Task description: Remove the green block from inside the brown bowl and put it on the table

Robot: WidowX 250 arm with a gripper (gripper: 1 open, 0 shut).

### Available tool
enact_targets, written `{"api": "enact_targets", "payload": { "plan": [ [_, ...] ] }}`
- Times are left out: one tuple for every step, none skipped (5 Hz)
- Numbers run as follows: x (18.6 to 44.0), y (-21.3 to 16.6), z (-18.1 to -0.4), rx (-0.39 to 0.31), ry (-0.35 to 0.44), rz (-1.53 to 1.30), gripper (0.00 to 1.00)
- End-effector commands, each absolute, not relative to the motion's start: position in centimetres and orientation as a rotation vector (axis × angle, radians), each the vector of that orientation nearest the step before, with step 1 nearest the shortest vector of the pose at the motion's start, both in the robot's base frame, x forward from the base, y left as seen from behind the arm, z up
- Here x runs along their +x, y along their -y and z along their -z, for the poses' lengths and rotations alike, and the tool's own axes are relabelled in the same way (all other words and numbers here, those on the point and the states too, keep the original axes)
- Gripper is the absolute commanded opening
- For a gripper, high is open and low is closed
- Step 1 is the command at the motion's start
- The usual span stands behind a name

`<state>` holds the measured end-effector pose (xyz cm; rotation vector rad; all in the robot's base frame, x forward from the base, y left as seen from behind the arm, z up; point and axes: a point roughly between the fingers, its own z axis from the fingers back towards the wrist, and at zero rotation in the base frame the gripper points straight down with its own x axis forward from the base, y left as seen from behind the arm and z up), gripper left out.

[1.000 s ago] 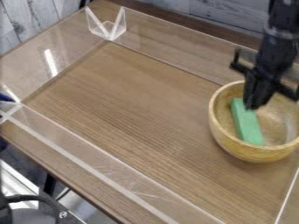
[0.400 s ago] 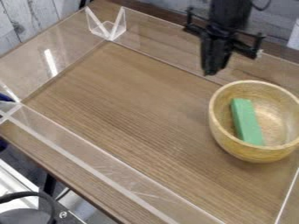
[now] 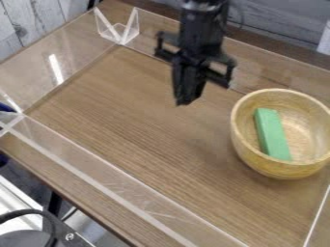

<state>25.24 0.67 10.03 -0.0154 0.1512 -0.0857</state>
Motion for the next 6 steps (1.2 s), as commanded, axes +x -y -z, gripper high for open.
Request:
{"api": "enact_targets", "payload": {
  "plan": [
    [23.7,-1.5,-10.2,-0.004,-0.103,0.096,0.0],
    [21.9,-2.3,-8.7,0.001,-0.127,0.108,0.0],
    [20.6,-3.5,-7.4,0.002,-0.144,0.109,0.0],
    [20.9,-3.3,-6.5,0.0,-0.155,0.127,0.0],
    [20.9,-2.8,-5.7,-0.003,-0.168,0.144,0.0],
    [21.1,-2.1,-4.8,-0.005,-0.18,0.165,0.0]
  ]
}}
